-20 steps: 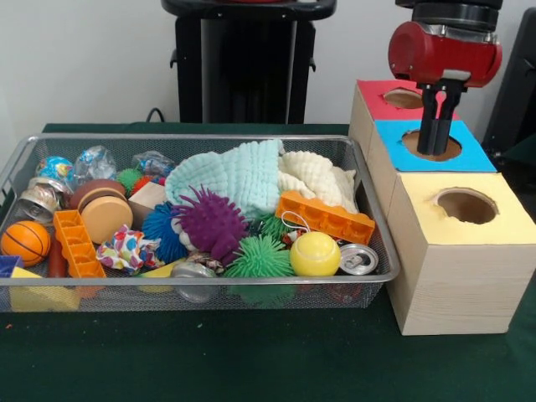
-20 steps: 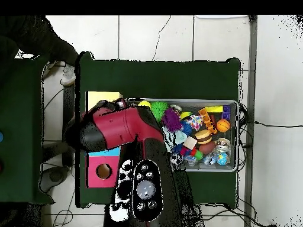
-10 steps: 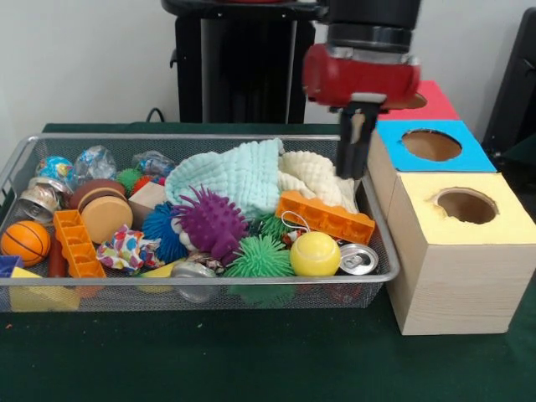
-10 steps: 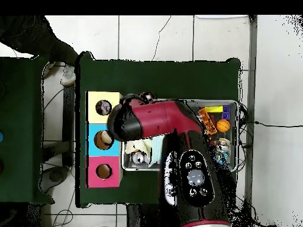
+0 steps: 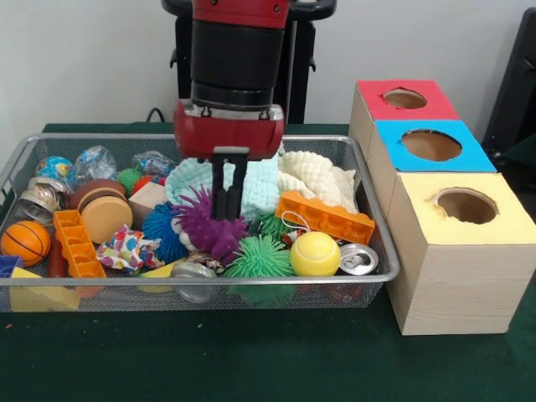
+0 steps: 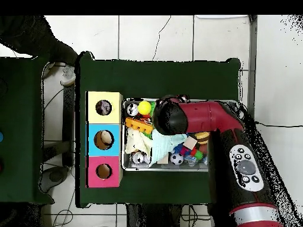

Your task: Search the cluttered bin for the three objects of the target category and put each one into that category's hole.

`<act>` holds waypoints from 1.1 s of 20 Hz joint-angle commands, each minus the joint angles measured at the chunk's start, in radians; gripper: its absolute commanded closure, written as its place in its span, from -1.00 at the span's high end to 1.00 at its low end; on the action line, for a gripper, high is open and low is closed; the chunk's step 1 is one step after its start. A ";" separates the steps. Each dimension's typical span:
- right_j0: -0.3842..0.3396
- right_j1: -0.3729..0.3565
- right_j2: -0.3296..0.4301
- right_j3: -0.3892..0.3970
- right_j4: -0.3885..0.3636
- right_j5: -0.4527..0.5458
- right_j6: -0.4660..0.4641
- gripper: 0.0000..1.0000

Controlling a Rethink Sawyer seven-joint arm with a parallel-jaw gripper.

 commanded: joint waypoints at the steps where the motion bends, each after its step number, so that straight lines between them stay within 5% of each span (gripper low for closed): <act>1: -0.048 0.082 0.144 -0.009 -0.068 0.132 -0.292 -1.00; 6: -0.075 0.102 0.167 -0.010 -0.133 0.104 -0.319 -1.00; 13: -0.059 0.099 0.120 0.029 -0.190 0.053 -0.209 -1.00; 22: -0.193 0.138 0.225 0.018 -0.226 0.081 -0.355 -1.00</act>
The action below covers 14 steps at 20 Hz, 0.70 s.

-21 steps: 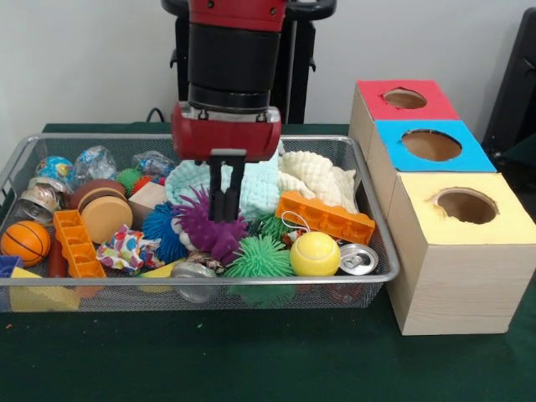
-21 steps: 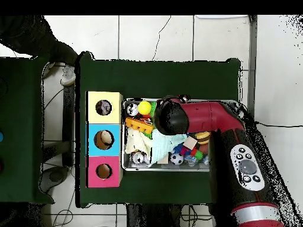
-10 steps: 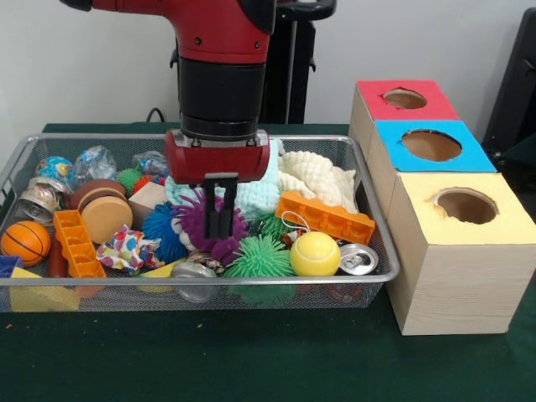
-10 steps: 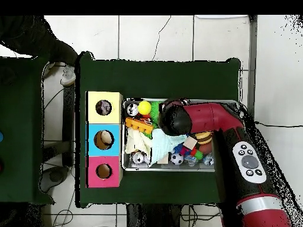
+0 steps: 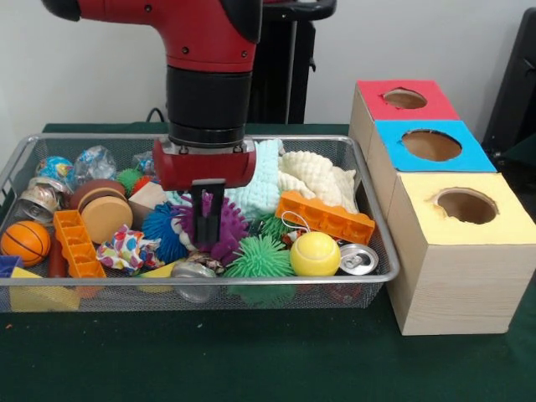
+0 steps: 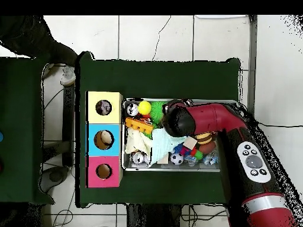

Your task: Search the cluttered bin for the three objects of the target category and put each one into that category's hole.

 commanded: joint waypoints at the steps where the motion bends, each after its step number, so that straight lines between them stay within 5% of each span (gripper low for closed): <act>1: -0.095 0.070 0.127 0.017 -0.092 0.083 -0.351 -1.00; 14: -0.187 0.099 0.210 -0.005 -0.141 0.131 -0.390 -1.00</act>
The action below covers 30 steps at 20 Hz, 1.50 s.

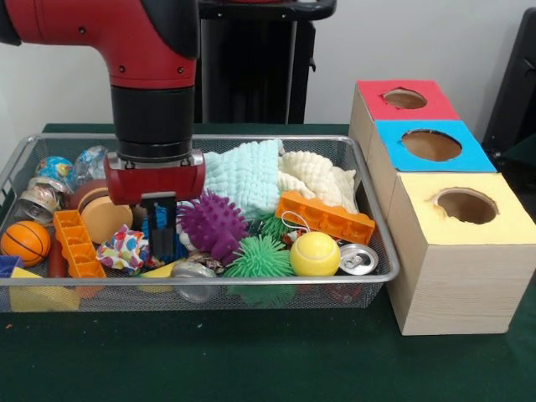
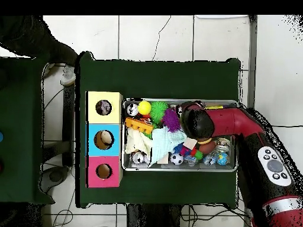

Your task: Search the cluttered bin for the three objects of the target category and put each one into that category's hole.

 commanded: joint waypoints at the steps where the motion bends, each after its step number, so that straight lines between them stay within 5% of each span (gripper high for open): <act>1: -0.034 0.045 0.102 -0.004 -0.069 0.136 -0.383 -1.00; 21: -0.019 -0.115 0.058 0.074 -0.083 0.177 -0.323 -1.00; 27: -0.049 -0.094 0.062 0.058 -0.100 0.185 -0.365 -1.00; 29: -0.070 -0.088 0.091 0.066 -0.121 0.179 -0.446 -1.00; 30: -0.069 -0.088 0.079 0.067 -0.119 0.200 -0.438 1.00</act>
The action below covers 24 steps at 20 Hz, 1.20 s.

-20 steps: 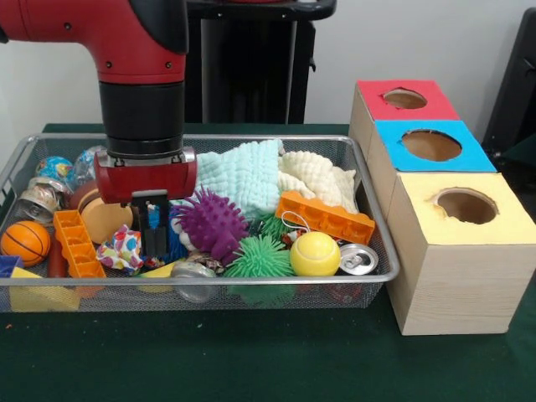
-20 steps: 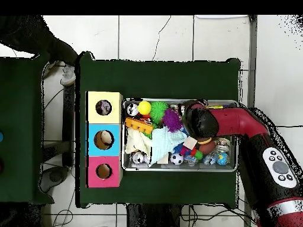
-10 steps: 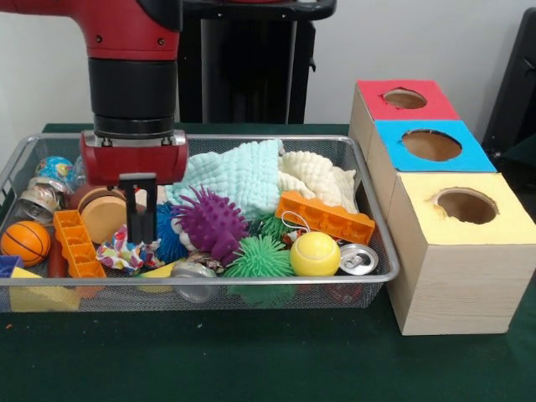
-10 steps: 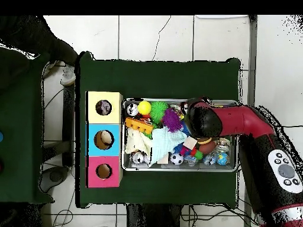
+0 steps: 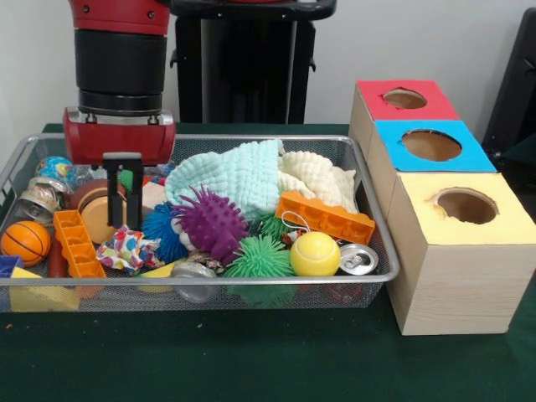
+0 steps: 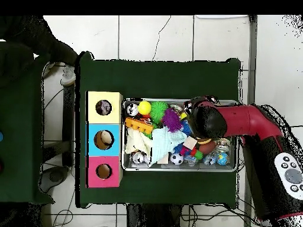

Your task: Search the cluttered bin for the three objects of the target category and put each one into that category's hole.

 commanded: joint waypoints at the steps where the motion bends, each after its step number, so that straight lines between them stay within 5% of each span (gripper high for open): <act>1: -0.032 0.022 0.040 0.052 -0.102 0.162 -0.411 1.00; 17: -0.045 0.080 0.020 0.074 -0.141 0.072 -0.338 1.00; 24: 0.081 0.081 -0.112 0.140 -0.280 -0.127 -0.073 1.00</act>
